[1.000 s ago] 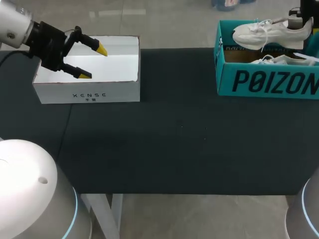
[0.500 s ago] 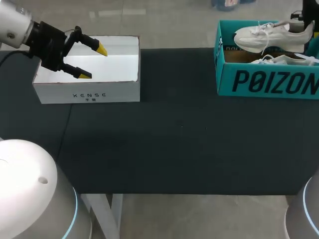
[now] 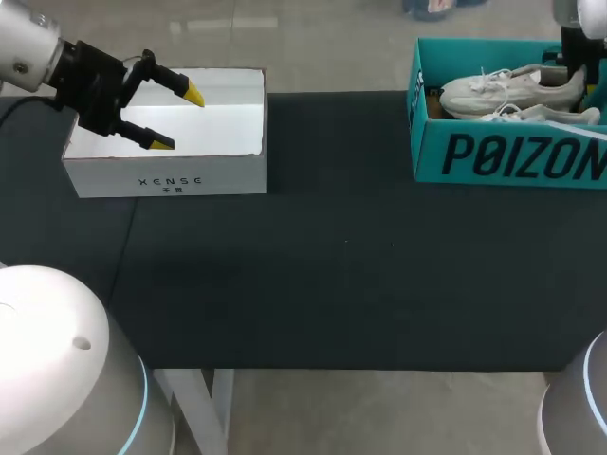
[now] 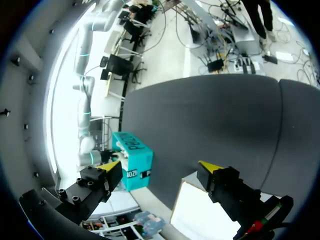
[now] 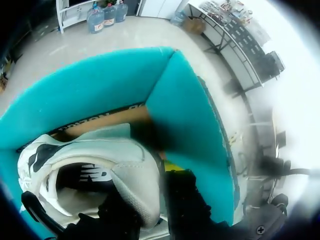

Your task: Take the shoe out of the shoebox, open the shoe tongue, remove and reinsert the insole, then place the shoe into the shoebox

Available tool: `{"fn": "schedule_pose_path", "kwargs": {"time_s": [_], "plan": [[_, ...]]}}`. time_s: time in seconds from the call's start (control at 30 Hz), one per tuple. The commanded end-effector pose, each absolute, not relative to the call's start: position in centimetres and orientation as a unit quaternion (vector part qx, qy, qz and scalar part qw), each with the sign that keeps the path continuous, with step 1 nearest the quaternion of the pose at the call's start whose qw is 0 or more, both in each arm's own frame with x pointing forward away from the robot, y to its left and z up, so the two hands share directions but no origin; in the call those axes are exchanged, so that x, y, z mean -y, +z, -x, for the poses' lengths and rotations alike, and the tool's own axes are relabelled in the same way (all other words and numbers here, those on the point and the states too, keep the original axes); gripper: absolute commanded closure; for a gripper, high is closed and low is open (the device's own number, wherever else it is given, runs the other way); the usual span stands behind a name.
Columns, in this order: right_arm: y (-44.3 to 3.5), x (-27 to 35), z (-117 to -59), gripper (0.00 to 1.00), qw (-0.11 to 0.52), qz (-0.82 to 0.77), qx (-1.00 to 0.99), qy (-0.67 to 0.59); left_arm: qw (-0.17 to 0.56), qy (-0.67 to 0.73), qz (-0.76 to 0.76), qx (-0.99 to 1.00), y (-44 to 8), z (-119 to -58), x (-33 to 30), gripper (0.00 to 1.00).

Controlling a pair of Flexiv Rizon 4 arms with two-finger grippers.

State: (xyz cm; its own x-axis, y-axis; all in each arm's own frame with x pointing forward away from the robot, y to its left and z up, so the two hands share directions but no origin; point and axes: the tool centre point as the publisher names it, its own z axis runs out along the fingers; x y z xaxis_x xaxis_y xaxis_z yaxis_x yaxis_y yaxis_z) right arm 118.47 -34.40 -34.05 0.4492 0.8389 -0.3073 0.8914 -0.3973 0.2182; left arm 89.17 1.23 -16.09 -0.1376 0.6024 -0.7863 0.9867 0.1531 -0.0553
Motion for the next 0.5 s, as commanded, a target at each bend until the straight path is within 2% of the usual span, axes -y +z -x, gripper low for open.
{"fn": "schedule_pose_path", "kwargs": {"time_s": [0.03, 0.37, 0.4, 0.47, 0.5], "plan": [[-35.7, 34.6, -119.7, 1.00, 0.171, -0.835, -0.516, -0.086, 0.315, -0.303, -0.576, -0.691, -16.0, -89.2, -1.2, 0.00], [-37.2, 34.7, -119.4, 1.00, 0.172, -0.835, -0.511, -0.108, 0.315, -0.303, -0.576, -0.691, -16.0, -89.2, -1.2, 0.00], [-37.2, 34.7, -119.4, 0.98, 0.171, -0.836, -0.510, -0.110, 0.315, -0.303, -0.576, -0.691, -16.0, -89.2, -1.2, 0.00], [-37.1, 34.8, -119.4, 0.52, 0.171, -0.836, -0.509, -0.112, 0.315, -0.303, -0.576, -0.691, -16.0, -89.2, -1.2, 0.00], [-36.9, 34.9, -119.4, 0.22, 0.170, -0.837, -0.508, -0.112, 0.315, -0.303, -0.576, -0.691, -16.0, -89.2, -1.2, 0.00]]}}
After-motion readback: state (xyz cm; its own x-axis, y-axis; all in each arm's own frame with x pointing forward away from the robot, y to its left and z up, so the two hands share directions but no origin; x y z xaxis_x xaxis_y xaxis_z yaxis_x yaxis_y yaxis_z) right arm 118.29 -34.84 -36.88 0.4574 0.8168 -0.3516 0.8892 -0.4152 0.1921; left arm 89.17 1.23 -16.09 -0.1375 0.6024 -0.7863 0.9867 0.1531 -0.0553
